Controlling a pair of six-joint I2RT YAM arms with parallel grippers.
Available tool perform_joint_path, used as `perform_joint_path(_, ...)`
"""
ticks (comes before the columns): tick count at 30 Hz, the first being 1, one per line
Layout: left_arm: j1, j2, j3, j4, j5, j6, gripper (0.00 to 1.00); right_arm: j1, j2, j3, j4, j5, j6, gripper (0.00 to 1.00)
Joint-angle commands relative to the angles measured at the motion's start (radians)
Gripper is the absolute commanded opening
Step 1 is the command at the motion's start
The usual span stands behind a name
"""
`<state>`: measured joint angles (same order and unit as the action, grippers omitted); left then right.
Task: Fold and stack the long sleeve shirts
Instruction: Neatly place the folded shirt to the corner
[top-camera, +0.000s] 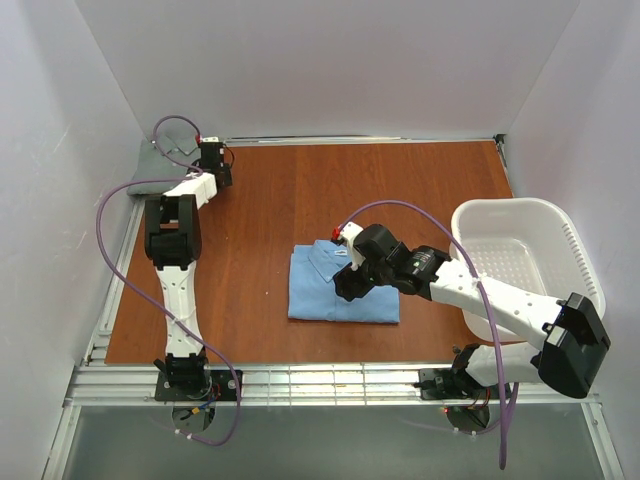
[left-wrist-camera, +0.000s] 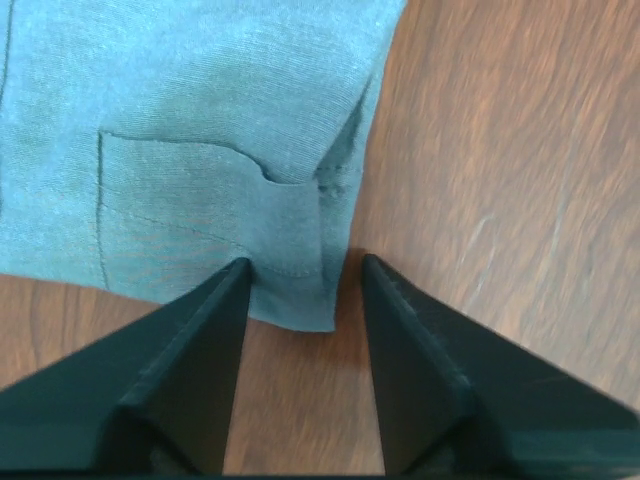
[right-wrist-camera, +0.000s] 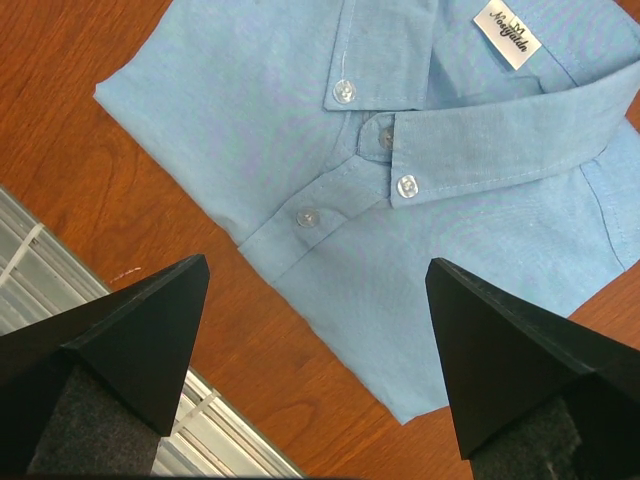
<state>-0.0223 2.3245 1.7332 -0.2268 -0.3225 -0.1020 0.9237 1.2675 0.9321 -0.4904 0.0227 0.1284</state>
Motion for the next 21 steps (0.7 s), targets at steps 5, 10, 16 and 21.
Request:
perform_joint_path(5, -0.014, 0.042, 0.025, -0.029, -0.012, 0.079, 0.27, -0.002, -0.005, -0.006, 0.035, -0.012, 0.027, 0.82)
perform_joint_path(10, -0.056, 0.053, 0.028, -0.137, -0.023, 0.041, 0.01, -0.003, -0.023, -0.015, 0.035, 0.005, 0.028, 0.82)
perform_joint_path(16, -0.145, -0.058, -0.093, -0.357, 0.057, -0.178, 0.01, -0.003, -0.054, -0.006, 0.038, 0.065, 0.037, 0.82)
perform_joint_path(21, -0.261, -0.18, -0.245, -0.401, 0.109, -0.327, 0.08, -0.006, -0.108, -0.027, 0.046, 0.083, 0.068, 0.82)
